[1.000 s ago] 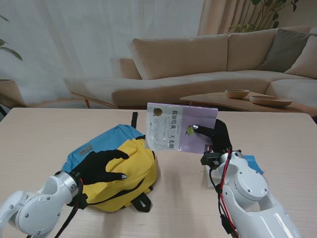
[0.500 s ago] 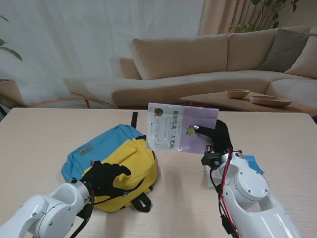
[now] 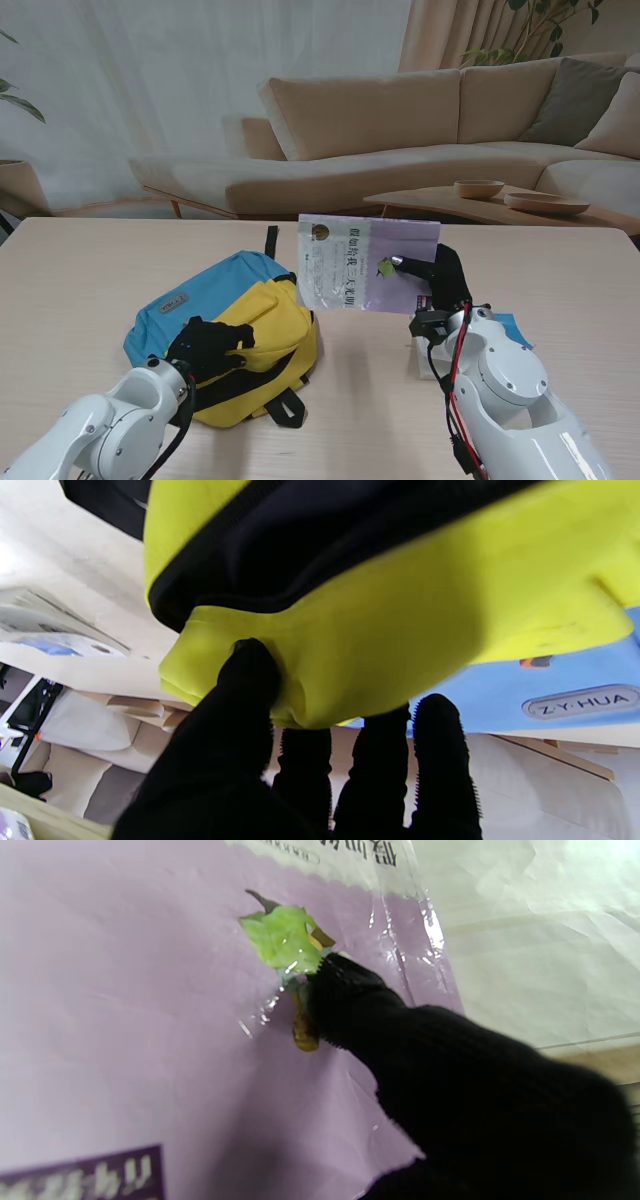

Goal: Pack books into the school bag then zip close the school bag

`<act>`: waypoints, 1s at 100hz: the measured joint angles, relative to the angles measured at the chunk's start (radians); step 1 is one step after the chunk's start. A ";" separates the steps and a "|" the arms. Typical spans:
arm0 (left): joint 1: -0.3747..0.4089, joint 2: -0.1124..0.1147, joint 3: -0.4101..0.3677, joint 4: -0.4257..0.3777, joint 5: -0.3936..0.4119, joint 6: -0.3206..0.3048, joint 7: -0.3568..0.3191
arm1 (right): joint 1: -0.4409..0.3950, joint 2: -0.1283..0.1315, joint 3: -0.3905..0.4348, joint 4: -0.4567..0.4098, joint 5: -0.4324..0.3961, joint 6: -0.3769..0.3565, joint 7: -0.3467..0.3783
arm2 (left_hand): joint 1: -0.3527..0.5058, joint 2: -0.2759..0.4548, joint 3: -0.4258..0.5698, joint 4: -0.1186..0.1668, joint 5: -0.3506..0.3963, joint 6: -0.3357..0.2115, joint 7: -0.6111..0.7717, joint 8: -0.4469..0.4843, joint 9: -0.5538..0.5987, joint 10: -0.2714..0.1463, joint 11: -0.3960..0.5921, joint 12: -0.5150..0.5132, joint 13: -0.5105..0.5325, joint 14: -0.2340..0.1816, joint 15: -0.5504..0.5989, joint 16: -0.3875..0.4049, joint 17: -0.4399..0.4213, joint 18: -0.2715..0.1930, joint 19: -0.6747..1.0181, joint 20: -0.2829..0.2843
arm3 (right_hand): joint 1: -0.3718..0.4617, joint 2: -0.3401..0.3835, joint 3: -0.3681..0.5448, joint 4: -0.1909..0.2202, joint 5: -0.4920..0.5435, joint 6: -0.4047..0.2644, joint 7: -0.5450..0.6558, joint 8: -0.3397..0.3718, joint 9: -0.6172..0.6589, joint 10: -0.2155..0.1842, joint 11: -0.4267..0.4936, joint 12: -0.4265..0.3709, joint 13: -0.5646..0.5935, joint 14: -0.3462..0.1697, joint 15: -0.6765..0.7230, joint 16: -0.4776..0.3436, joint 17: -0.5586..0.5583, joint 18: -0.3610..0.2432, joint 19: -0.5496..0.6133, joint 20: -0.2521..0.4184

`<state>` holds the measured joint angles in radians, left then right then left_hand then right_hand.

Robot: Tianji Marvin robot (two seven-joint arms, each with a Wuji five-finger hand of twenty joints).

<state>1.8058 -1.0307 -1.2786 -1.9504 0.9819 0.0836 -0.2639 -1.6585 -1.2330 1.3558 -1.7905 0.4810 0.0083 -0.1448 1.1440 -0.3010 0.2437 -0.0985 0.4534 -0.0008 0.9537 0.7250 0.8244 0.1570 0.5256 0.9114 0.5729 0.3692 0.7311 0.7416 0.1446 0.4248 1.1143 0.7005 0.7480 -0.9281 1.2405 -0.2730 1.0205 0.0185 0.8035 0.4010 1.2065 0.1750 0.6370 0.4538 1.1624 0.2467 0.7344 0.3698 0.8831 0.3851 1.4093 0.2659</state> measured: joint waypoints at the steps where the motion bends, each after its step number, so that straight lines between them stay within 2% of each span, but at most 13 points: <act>1: 0.000 -0.001 0.000 0.002 -0.002 0.000 0.007 | -0.001 0.000 0.001 -0.001 0.000 0.002 0.002 | 0.003 0.000 0.000 0.000 0.006 0.000 0.001 0.000 0.007 0.000 0.000 0.002 0.005 0.005 0.004 0.004 0.004 0.001 0.001 0.001 | 0.000 0.000 0.000 0.000 0.000 0.000 0.000 0.000 0.000 0.000 0.000 0.000 0.000 0.000 0.000 0.000 0.000 0.000 0.000 0.000; 8: -0.003 -0.005 0.000 0.013 -0.031 -0.001 0.046 | -0.006 0.002 0.007 -0.009 0.000 0.016 0.010 | 0.011 0.000 -0.010 0.000 0.033 -0.010 0.004 0.000 0.020 0.004 0.006 0.009 0.028 0.007 0.035 0.010 0.024 0.010 0.036 0.003 | 0.000 0.000 0.000 0.000 0.004 0.002 -0.002 0.000 0.000 0.001 0.000 0.000 0.000 0.001 0.000 0.000 0.000 0.002 0.000 0.000; 17: -0.003 -0.010 -0.010 0.015 -0.040 -0.013 0.055 | -0.016 0.005 0.020 -0.026 -0.002 0.052 0.024 | 0.011 0.000 -0.010 0.000 0.049 -0.010 0.004 0.000 0.044 0.005 0.038 0.009 0.051 0.016 0.066 0.017 0.046 0.013 0.062 0.003 | 0.000 0.000 0.000 0.000 0.004 0.002 -0.002 0.000 0.000 0.002 0.000 0.000 0.000 0.001 0.000 0.000 0.000 0.004 0.000 0.000; 54: 0.020 -0.027 -0.081 -0.005 -0.048 -0.061 0.145 | -0.078 0.031 0.079 -0.117 -0.026 0.246 0.134 | 0.011 0.000 -0.010 0.000 0.052 -0.011 0.004 0.036 0.046 0.044 0.177 -0.015 0.074 0.029 0.184 0.066 0.089 0.026 0.123 0.026 | 0.000 0.000 0.000 0.000 0.004 0.020 -0.002 0.000 0.005 0.022 0.012 0.000 0.012 0.012 0.013 0.003 0.025 0.013 0.015 0.000; 71: 0.022 -0.038 -0.099 -0.007 -0.081 -0.064 0.232 | -0.085 0.043 0.068 -0.126 -0.078 0.315 0.160 | 0.011 0.000 -0.010 0.000 0.052 -0.009 0.005 0.047 0.045 0.067 0.237 -0.028 0.085 0.029 0.224 0.084 0.098 0.036 0.137 0.053 | 0.000 0.000 0.000 0.000 0.004 0.031 -0.002 0.000 0.006 0.028 0.024 0.000 0.023 0.019 0.015 0.010 0.040 0.020 0.027 -0.004; 87: 0.014 -0.047 -0.113 -0.008 -0.100 -0.064 0.254 | -0.082 0.052 0.034 -0.127 -0.116 0.358 0.174 | 0.024 0.000 -0.010 0.000 0.043 0.017 0.017 0.064 0.037 0.077 0.280 -0.039 0.085 0.029 0.247 0.096 0.104 0.037 0.137 0.075 | 0.000 0.000 0.006 0.000 0.004 0.043 -0.002 0.000 0.006 0.037 0.027 0.000 0.025 0.024 0.022 0.010 0.050 0.026 0.030 -0.010; 100: 0.002 -0.052 -0.119 -0.005 -0.119 -0.071 0.292 | -0.070 0.052 0.006 -0.128 -0.117 0.421 0.173 | 0.045 0.006 -0.024 0.000 0.021 0.030 0.040 0.071 0.019 0.080 0.312 -0.041 0.085 0.029 0.261 0.098 0.108 0.037 0.138 0.093 | 0.000 0.000 0.006 0.000 0.004 0.045 -0.002 0.000 0.006 0.038 0.035 0.000 0.026 0.026 0.023 0.010 0.051 0.027 0.031 -0.011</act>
<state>1.8073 -1.0831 -1.3972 -1.9556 0.8627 0.0125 0.0277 -1.7285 -1.1812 1.3620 -1.9183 0.3637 0.4294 0.0279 1.1887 -0.2945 0.2199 -0.0985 0.4745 0.0291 0.9939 0.7964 0.8433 0.2366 0.8377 0.8703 0.6580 0.3986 0.9920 0.8401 0.2521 0.4620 1.2522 0.7939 0.7480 -0.9281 1.2466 -0.2733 1.0249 0.0633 0.8015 0.4012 1.2121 0.2132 0.6718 0.4540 1.1880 0.2725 0.7570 0.3798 0.9345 0.4120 1.4407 0.2547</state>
